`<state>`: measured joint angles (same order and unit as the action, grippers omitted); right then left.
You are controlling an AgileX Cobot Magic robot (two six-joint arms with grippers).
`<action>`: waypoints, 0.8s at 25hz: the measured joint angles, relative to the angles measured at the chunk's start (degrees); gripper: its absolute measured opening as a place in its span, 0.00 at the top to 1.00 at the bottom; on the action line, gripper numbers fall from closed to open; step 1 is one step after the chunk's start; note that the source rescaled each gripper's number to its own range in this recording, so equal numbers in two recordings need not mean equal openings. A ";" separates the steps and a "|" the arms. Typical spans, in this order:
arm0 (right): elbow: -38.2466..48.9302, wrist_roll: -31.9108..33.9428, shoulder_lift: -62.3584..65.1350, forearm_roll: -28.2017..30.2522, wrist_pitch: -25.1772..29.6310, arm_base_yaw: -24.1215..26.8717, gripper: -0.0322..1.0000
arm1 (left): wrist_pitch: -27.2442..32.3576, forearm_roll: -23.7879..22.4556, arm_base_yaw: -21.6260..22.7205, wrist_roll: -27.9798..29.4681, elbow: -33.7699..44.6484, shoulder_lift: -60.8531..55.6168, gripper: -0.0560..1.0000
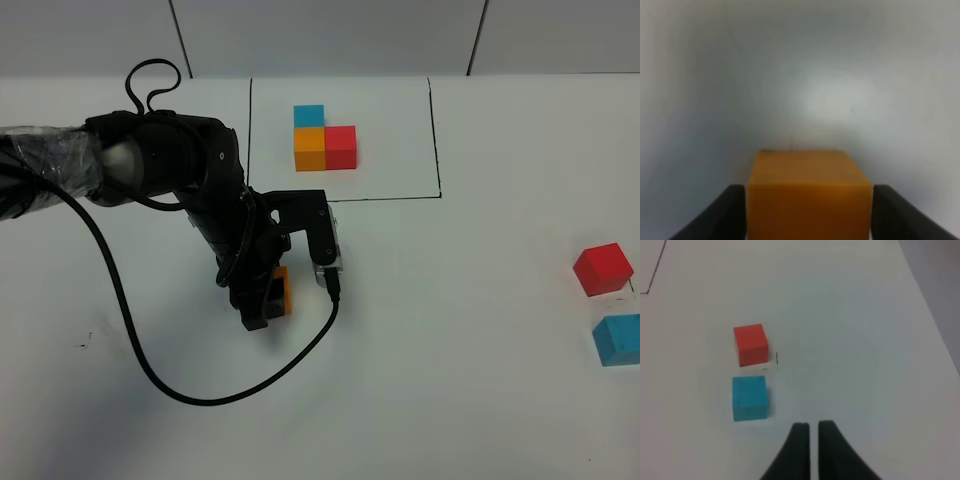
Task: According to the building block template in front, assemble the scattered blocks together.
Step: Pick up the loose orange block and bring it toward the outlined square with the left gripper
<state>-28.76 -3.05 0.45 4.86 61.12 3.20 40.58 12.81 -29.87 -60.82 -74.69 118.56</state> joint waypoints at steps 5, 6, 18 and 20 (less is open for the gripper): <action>0.00 -0.07 0.00 0.00 0.00 0.00 0.96 | -0.81 0.00 0.00 1.03 0.00 0.01 0.07; 0.00 -0.07 0.00 0.00 0.00 0.00 0.96 | -1.04 0.00 0.00 1.27 0.00 0.01 0.06; 0.00 -0.02 0.00 0.00 0.00 0.00 0.96 | -1.07 -0.62 -1.19 1.76 0.00 -3.92 0.05; 0.00 -0.02 0.00 0.00 0.00 0.00 0.96 | -0.84 -0.67 -1.69 1.87 0.00 -5.14 0.05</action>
<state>-28.76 -3.07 0.45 4.86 61.12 3.20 39.74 12.14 -31.56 -58.95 -74.69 113.43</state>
